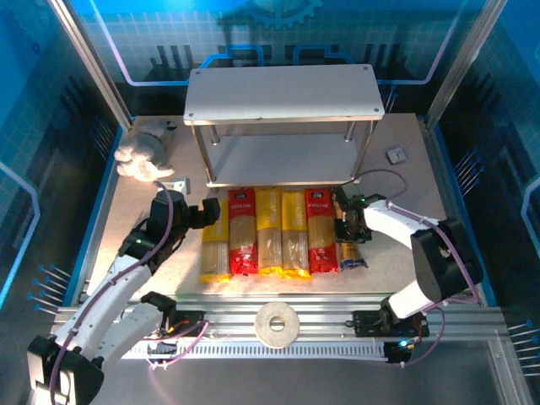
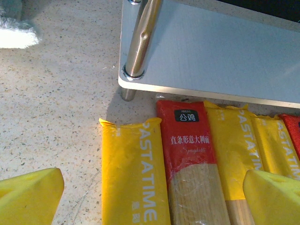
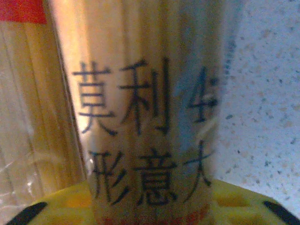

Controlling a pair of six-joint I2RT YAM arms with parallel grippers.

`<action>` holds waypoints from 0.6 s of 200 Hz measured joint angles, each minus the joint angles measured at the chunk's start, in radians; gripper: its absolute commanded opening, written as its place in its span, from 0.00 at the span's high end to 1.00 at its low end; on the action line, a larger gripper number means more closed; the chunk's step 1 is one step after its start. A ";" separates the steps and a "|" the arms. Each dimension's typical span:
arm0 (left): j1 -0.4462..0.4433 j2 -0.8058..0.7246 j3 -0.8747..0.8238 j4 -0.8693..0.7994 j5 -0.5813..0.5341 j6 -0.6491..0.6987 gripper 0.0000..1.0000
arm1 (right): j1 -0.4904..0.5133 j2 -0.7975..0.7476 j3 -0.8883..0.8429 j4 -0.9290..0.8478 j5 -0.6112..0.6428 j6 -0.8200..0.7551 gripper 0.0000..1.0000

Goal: Place and organize the pasta boxes and bags onto the shelf

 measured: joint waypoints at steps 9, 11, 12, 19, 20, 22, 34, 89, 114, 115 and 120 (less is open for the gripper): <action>0.000 0.000 0.000 0.000 0.000 0.000 0.01 | 0.000 -0.016 0.000 -0.008 -0.001 -0.001 0.74; 0.000 0.000 0.000 0.000 0.000 0.000 0.01 | 0.000 -0.021 0.000 -0.010 0.000 0.001 0.75; 0.000 0.000 0.000 0.000 0.000 0.000 0.01 | 0.000 -0.022 0.000 -0.011 0.000 0.001 0.76; 0.000 0.000 0.000 0.000 0.000 0.000 0.01 | 0.000 -0.037 0.000 -0.024 -0.001 -0.001 0.79; 0.000 0.000 0.000 0.000 0.000 0.000 0.01 | 0.000 -0.038 0.000 -0.025 -0.001 -0.001 0.79; 0.000 0.000 0.000 0.000 0.000 0.000 0.01 | 0.000 -0.043 0.000 -0.031 -0.002 -0.001 0.81; 0.000 0.000 0.000 0.000 0.000 0.000 0.01 | 0.004 -0.076 0.000 -0.063 0.000 -0.002 0.82; 0.000 0.000 0.000 0.001 0.000 0.000 0.01 | 0.056 -0.291 0.097 -0.260 0.038 -0.009 0.83; 0.000 0.001 0.000 0.002 0.000 0.000 0.01 | 0.068 -0.335 0.180 -0.298 0.041 -0.019 0.82; 0.000 0.002 0.000 0.003 0.000 0.000 0.01 | 0.068 -0.336 0.182 -0.299 0.041 -0.020 0.82; 0.000 0.003 0.000 0.005 0.000 0.000 0.01 | 0.069 -0.334 0.198 -0.301 0.041 -0.024 0.82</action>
